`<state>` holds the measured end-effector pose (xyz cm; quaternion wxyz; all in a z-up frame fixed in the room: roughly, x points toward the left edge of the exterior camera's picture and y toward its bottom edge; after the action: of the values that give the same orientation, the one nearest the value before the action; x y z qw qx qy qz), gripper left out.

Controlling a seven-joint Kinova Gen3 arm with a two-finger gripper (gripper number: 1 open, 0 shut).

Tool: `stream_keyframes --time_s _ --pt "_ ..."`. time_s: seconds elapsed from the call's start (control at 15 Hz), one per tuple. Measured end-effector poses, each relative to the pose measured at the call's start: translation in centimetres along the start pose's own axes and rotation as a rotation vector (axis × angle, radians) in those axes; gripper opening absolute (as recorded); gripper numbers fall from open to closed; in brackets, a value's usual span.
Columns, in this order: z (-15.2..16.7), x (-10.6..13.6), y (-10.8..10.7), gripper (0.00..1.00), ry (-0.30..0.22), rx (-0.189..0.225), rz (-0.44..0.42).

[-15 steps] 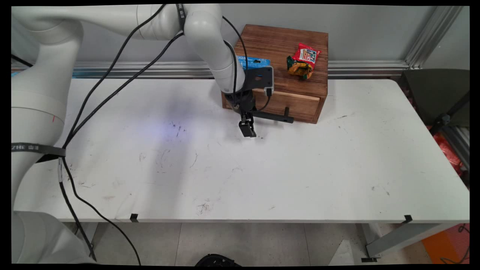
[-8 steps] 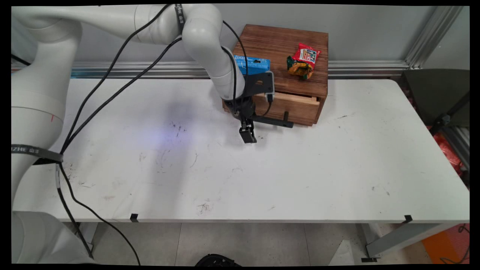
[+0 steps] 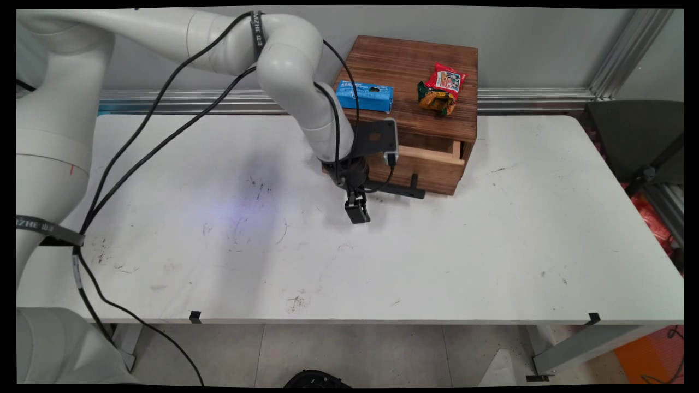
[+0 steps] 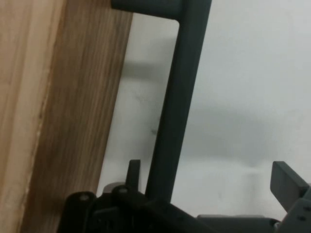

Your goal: Open the drawer

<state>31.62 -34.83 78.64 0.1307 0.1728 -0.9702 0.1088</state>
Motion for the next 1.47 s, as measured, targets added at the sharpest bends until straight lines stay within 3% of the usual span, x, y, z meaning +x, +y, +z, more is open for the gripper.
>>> stream_keyframes --time_s 0.73,1.47 --pt "-1.2 0.1 4.7 1.00 -0.007 -0.011 0.002" --pt "-2.6 -0.9 9.6 1.00 -0.026 -0.061 -0.013"
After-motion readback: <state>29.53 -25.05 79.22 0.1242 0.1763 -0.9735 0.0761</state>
